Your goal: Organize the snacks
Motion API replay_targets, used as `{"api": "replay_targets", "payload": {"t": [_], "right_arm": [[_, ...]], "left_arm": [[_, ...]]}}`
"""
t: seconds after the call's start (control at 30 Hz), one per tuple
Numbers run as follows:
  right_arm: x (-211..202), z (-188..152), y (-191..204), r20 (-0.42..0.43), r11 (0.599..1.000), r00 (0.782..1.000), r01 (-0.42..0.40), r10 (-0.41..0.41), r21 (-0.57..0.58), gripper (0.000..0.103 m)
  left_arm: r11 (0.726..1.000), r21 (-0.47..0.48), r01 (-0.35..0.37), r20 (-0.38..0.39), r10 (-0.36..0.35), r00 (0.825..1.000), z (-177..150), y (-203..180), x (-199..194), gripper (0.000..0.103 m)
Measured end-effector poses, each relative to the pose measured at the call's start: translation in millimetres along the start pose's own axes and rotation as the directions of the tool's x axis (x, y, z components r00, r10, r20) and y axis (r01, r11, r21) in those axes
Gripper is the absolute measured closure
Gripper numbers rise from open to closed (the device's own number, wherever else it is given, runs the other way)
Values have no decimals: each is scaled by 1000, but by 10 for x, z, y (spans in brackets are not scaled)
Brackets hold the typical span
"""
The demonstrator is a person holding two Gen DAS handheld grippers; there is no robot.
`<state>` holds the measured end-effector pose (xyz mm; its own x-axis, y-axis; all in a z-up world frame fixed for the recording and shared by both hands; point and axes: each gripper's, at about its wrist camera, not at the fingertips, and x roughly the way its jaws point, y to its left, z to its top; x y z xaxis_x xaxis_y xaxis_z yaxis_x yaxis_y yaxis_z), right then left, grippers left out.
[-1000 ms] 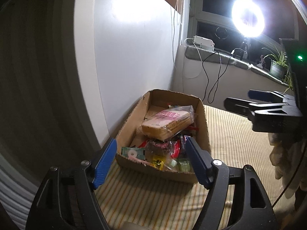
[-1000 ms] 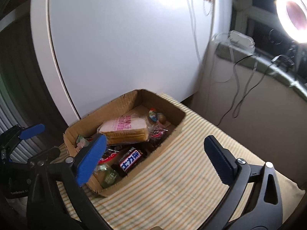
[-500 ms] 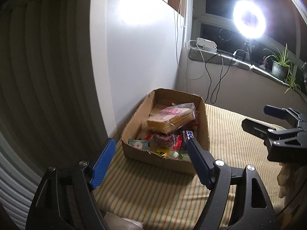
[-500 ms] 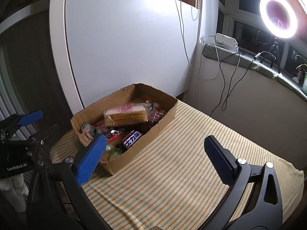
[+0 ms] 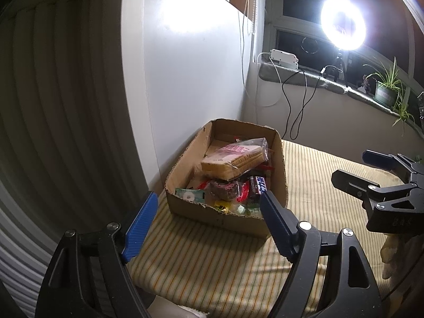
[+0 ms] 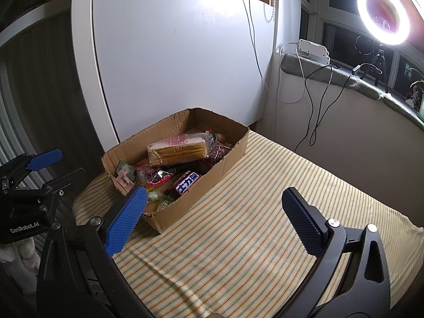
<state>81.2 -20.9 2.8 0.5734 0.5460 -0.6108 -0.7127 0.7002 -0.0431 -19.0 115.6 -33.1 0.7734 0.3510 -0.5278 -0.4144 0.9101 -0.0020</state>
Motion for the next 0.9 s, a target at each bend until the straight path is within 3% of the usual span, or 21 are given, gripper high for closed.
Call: {"api": "replay_targets", "payload": {"t": [0.9], "right_arm": [[45, -77, 15, -26, 1000, 1000, -6, 7, 19, 0]], "left_arm": [[1000, 10, 2, -6, -2, 1000, -53, -51, 8, 24]]}}
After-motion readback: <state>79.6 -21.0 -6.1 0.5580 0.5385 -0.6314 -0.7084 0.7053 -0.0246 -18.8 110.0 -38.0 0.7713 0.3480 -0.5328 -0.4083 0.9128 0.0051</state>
